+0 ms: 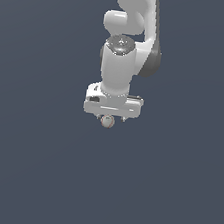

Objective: Pick up the object and move it to a goal position.

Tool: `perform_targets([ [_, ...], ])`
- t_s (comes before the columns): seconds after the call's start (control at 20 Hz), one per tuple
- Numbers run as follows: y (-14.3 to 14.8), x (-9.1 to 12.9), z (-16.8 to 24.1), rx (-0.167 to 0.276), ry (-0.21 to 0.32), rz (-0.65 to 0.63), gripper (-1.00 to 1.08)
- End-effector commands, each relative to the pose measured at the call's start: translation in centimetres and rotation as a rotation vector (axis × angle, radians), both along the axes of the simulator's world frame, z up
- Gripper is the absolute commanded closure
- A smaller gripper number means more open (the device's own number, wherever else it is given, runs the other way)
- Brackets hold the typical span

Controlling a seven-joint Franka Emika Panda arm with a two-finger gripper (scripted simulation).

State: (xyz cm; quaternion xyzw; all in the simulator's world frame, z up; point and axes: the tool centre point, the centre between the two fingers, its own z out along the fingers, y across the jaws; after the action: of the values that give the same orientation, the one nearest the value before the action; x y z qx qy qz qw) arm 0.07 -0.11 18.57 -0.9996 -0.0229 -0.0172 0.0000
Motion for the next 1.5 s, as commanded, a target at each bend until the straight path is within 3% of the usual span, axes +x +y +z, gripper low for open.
perform_targets([
  [0.0,0.0,0.0,0.0,0.0,0.0,0.0,-0.92],
  [0.45,-3.9,-0.4,0.4,-0.014,0.01,-0.062,-0.92],
  [0.8,-3.9,-0.5,0.3,-0.014,0.011,-0.051,-0.92],
  [1.45,-3.6,-1.8,-1.6,-0.02,0.017,0.138,-0.92],
])
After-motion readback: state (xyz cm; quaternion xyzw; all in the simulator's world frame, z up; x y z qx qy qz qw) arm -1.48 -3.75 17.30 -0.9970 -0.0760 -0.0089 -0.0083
